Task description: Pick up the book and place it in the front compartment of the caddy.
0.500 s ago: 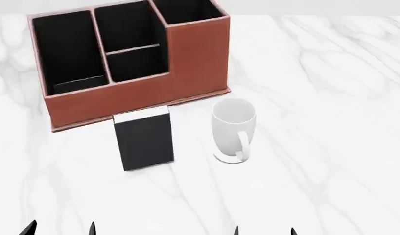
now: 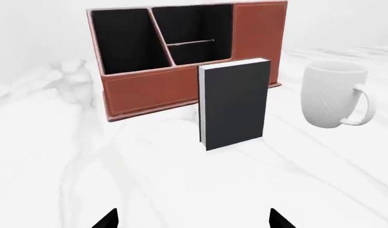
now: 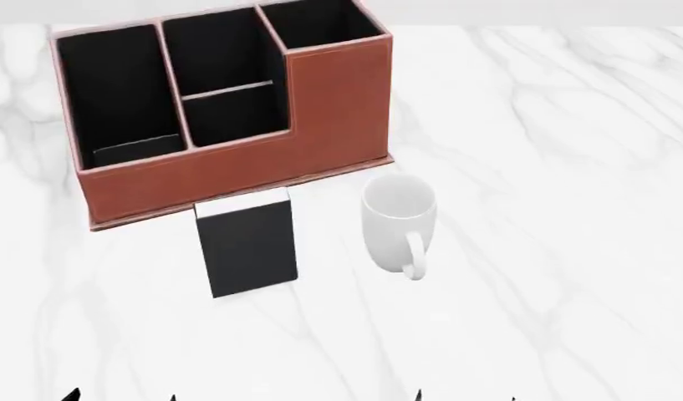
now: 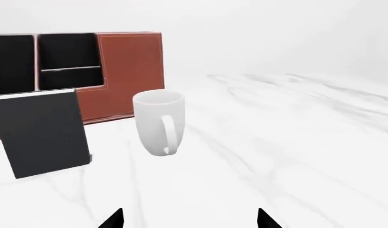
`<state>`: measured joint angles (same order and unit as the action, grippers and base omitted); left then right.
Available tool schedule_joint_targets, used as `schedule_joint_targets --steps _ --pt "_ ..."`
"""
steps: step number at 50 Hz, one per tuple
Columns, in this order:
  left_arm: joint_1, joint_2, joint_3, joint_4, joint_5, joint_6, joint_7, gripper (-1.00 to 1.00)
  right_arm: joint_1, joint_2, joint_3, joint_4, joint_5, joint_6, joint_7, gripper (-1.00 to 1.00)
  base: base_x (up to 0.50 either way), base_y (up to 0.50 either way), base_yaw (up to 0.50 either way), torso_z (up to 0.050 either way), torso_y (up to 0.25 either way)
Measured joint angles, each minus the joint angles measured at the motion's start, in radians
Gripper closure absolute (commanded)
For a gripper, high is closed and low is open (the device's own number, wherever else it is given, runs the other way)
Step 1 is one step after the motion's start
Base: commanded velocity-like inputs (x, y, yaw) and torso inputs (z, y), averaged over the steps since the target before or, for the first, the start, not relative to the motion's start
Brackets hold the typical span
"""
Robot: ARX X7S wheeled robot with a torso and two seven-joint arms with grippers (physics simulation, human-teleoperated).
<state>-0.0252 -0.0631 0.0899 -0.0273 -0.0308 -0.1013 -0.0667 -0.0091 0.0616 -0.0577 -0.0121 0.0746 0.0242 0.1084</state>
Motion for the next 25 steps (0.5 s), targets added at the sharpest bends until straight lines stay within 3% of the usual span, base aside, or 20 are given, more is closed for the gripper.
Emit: schedule_joint_targets --steps 8,25 --pt "-0.029 -0.024 0.001 0.085 -0.012 -0.123 -0.031 -1.00 0.015 0.020 0.023 -0.074 0.038 0.033 0.052 -1.00 0.50 0.00 0.00 0.000 0.000" --pt "-0.086 -0.104 -0.032 0.489 -0.091 -0.412 -0.023 -1.00 0.072 0.106 0.100 -0.390 0.117 0.263 0.130 -1.00 0.50 0.00 0.00 0.000 0.000"
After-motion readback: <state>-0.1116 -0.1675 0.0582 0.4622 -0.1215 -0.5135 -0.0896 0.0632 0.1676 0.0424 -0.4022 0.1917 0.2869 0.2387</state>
